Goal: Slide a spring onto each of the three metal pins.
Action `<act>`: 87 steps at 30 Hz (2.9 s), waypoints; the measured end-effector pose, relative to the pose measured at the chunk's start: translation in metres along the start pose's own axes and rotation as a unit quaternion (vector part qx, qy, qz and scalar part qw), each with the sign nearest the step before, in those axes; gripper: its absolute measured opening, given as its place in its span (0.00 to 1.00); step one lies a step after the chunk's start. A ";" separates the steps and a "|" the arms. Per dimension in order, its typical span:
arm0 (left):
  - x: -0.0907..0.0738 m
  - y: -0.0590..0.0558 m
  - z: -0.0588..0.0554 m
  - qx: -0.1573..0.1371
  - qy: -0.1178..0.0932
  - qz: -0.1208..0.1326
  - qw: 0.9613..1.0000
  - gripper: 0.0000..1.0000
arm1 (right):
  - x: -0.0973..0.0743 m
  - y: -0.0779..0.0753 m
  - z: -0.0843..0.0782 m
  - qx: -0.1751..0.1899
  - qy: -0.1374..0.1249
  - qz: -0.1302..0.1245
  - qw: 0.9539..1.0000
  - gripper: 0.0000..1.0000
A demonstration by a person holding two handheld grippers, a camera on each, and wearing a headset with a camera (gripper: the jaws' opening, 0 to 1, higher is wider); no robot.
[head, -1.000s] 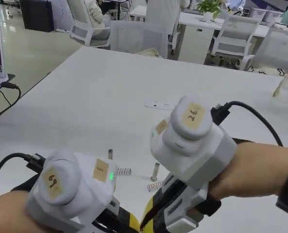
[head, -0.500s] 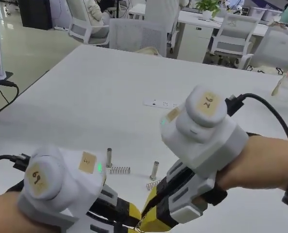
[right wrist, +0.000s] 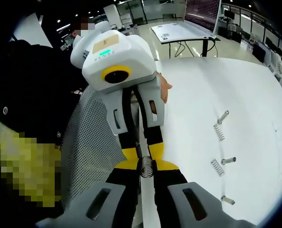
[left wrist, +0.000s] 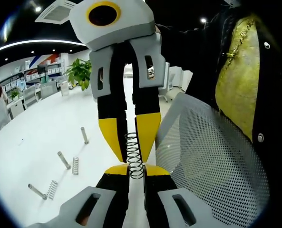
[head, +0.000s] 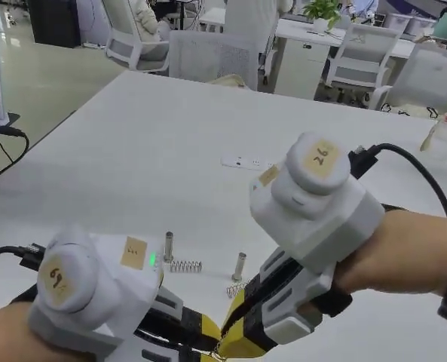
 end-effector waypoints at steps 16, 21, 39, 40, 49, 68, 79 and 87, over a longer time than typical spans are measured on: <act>-0.002 0.002 0.001 0.008 -0.004 0.011 1.000 0.02 | -0.006 0.000 0.000 0.002 -0.003 -0.005 1.000 0.10; -0.001 0.001 0.001 0.004 -0.001 0.010 1.000 0.02 | -0.004 0.000 0.000 0.003 -0.003 -0.006 1.000 0.09; -0.001 0.005 0.000 -0.011 -0.015 0.022 1.000 0.04 | -0.005 -0.004 0.002 0.009 0.000 -0.010 1.000 0.08; -0.001 0.006 -0.001 -0.013 -0.016 0.024 1.000 0.04 | -0.005 -0.004 0.002 0.009 0.000 -0.011 1.000 0.08; -0.006 0.007 -0.011 -0.032 -0.024 0.037 0.999 0.23 | -0.014 -0.011 0.000 0.009 0.001 -0.027 1.000 0.08; -0.023 0.011 -0.028 -0.073 -0.020 0.101 0.992 0.82 | -0.044 -0.035 -0.016 0.030 -0.004 -0.076 0.997 0.08; -0.035 0.009 -0.032 -0.089 -0.030 0.138 0.986 0.90 | -0.079 -0.058 -0.023 0.046 -0.014 -0.130 0.990 0.08; -0.038 0.007 -0.032 -0.095 -0.031 0.148 0.984 0.91 | -0.096 -0.079 -0.026 0.056 -0.011 -0.171 0.984 0.08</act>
Point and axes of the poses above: the centre of the closed fingertips' face, and the gripper's own axes: x roughly forward along the fingers, y roughly to its left, z roughly out of its top, the point moved 9 cm from there along -x, roughly backward along the fingers, and after that the axes turned 15 degrees about x, right-handed, at the moved point
